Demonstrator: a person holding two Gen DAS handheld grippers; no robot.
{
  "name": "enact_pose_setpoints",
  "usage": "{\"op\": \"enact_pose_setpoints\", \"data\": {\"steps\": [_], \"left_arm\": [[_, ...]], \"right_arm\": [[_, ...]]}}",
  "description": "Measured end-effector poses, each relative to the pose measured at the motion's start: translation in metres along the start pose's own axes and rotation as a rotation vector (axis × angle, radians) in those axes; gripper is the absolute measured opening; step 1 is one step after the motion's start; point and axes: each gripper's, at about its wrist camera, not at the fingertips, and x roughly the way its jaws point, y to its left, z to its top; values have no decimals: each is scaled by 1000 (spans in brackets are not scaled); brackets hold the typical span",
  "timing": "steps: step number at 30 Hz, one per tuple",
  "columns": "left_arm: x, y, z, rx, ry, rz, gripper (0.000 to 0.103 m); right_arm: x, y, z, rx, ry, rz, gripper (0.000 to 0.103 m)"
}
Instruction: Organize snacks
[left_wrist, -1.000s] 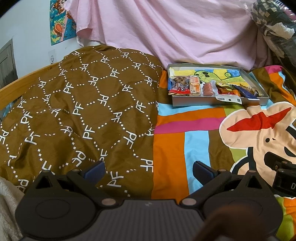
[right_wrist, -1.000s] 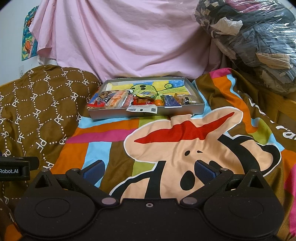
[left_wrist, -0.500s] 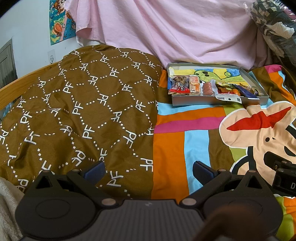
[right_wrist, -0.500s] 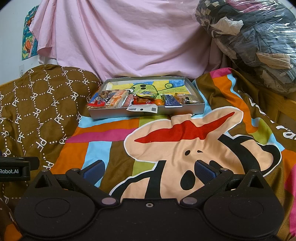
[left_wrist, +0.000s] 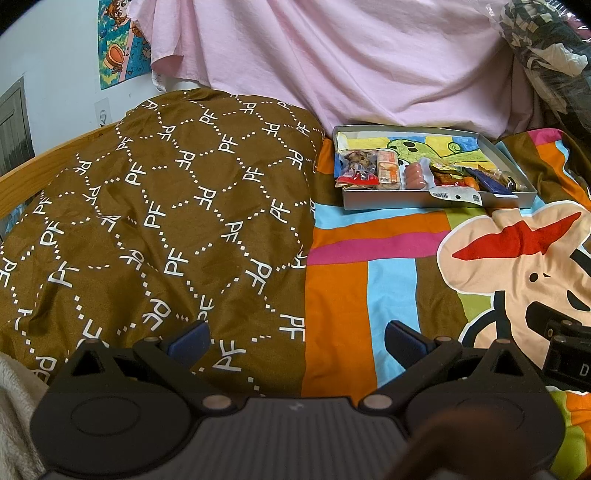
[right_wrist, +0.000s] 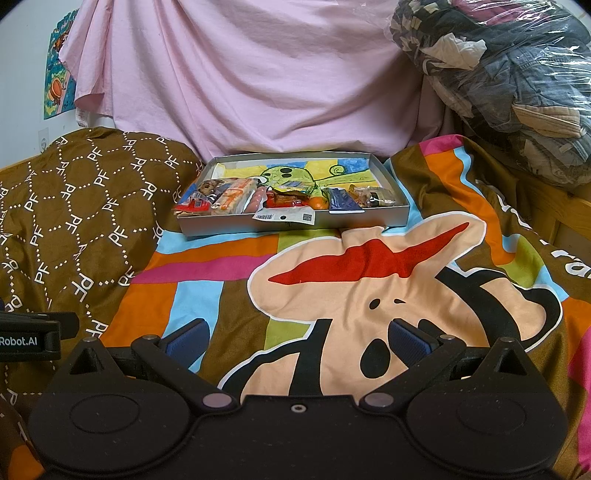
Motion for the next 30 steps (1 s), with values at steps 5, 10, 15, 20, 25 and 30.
{"op": "enact_pose_setpoints", "data": {"steps": [5, 10, 15, 20, 25, 30], "left_arm": [[0, 0, 0, 0, 2, 0, 103], [1, 0, -2, 0, 3, -3, 103], [1, 0, -1, -1, 3, -2, 103], [1, 0, -1, 0, 3, -3, 103], [1, 0, -1, -1, 3, -2, 103], [1, 0, -1, -1, 3, -3, 103]], "right_arm": [[0, 0, 0, 0, 0, 0, 102], [0, 0, 0, 0, 1, 0, 102], [0, 1, 0, -1, 1, 0, 102], [0, 1, 0, -1, 2, -1, 102], [1, 1, 0, -1, 2, -1, 102], [1, 1, 0, -2, 3, -1, 102]]}}
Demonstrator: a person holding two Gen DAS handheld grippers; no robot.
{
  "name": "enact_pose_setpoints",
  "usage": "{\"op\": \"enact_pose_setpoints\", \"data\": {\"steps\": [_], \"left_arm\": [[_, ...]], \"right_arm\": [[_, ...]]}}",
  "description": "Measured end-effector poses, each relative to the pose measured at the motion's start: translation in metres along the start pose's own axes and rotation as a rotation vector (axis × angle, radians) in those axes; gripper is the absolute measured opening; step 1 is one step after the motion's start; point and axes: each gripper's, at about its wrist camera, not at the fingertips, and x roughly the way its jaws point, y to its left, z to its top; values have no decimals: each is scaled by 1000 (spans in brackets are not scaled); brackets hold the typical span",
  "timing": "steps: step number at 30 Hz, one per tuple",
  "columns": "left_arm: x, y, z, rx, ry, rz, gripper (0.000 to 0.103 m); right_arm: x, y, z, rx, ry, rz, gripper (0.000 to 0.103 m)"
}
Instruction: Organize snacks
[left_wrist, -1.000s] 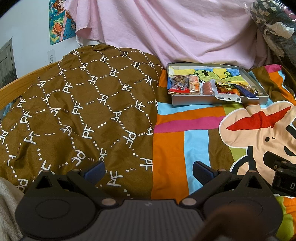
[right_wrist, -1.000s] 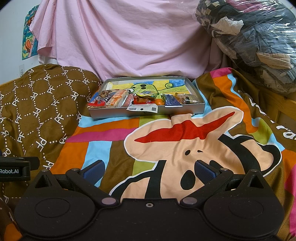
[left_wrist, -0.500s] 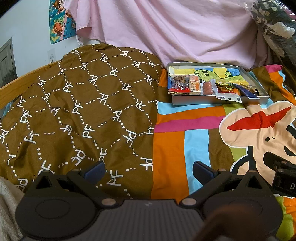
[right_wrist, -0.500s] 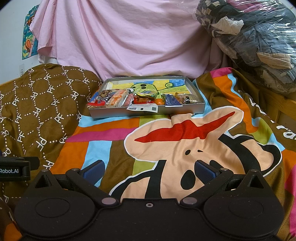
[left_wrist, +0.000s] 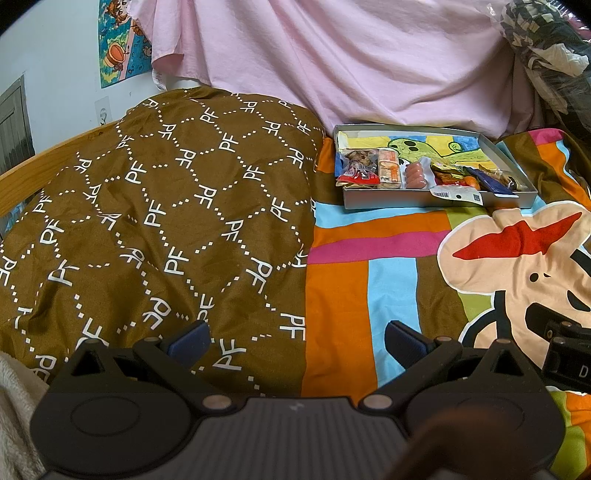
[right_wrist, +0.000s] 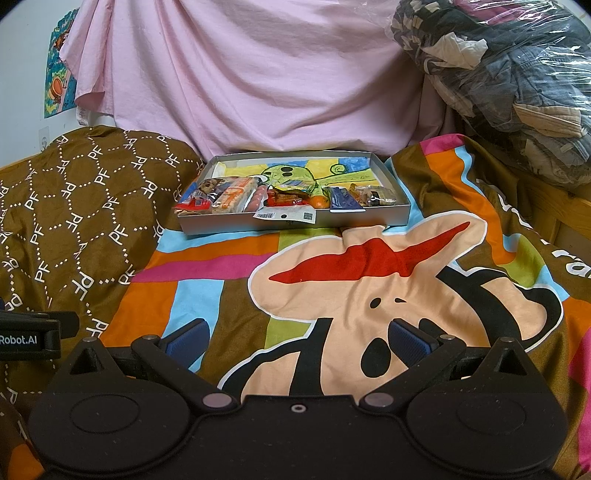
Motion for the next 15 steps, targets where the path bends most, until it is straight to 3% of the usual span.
{"op": "enact_pose_setpoints", "data": {"steps": [15], "left_arm": [[0, 0, 0, 3, 2, -1, 103]], "right_arm": [[1, 1, -1, 0, 2, 0, 102]]}}
